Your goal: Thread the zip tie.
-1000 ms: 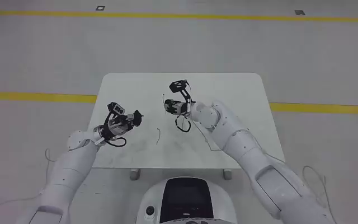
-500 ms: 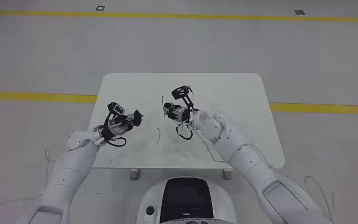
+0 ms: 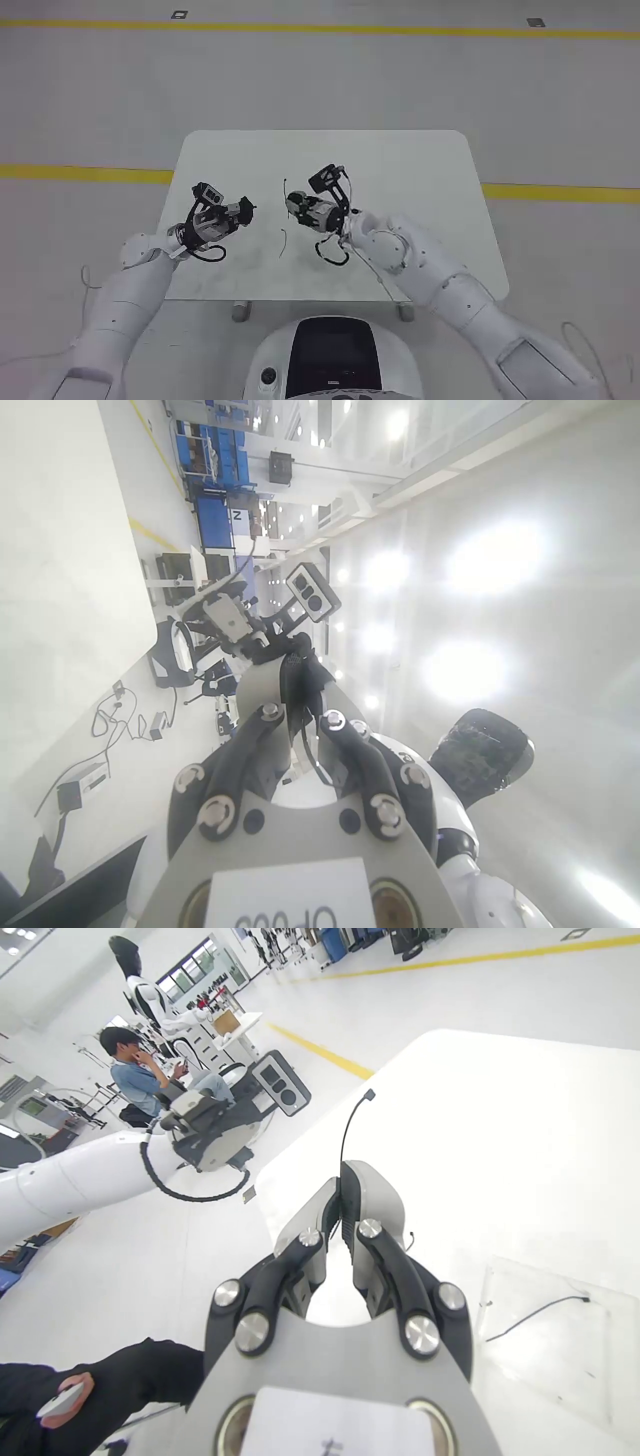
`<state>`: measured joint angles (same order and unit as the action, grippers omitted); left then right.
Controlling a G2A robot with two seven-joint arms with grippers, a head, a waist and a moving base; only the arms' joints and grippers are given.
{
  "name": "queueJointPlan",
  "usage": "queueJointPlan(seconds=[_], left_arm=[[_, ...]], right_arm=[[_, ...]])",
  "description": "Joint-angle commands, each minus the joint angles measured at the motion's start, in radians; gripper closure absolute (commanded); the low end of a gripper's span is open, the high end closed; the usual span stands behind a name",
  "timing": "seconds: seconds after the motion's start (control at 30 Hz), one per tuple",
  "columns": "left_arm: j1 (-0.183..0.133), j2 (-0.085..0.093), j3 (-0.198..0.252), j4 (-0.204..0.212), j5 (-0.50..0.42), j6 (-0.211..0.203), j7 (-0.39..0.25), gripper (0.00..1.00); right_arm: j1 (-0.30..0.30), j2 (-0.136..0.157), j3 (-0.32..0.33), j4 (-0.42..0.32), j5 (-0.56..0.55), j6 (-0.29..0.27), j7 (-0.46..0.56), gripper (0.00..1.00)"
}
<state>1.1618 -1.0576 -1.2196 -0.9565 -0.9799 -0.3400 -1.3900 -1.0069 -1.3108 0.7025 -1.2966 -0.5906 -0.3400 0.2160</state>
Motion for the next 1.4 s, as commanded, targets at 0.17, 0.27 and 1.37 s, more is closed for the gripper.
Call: queueJointPlan(seconds=[0.17, 0.27, 1.37], left_arm=[[0.0, 0.0, 0.0, 0.0, 0.0, 0.0, 0.0, 1.0], [0.0, 0.0, 0.0, 0.0, 0.0, 0.0, 0.0, 1.0], [0.0, 0.0, 0.0, 0.0, 0.0, 0.0, 0.0, 1.0]], right_arm=[[-0.006, 0.029, -0.032, -0.013, 0.021, 0.0, -0.175, 1.0], [-0.005, 0.026, -0.035, 0.007, 0.012, 0.0, -0.21, 1.0], [-0.071, -0.055, -0.119, -0.083, -0.272, 0.25, -0.49, 1.0]])
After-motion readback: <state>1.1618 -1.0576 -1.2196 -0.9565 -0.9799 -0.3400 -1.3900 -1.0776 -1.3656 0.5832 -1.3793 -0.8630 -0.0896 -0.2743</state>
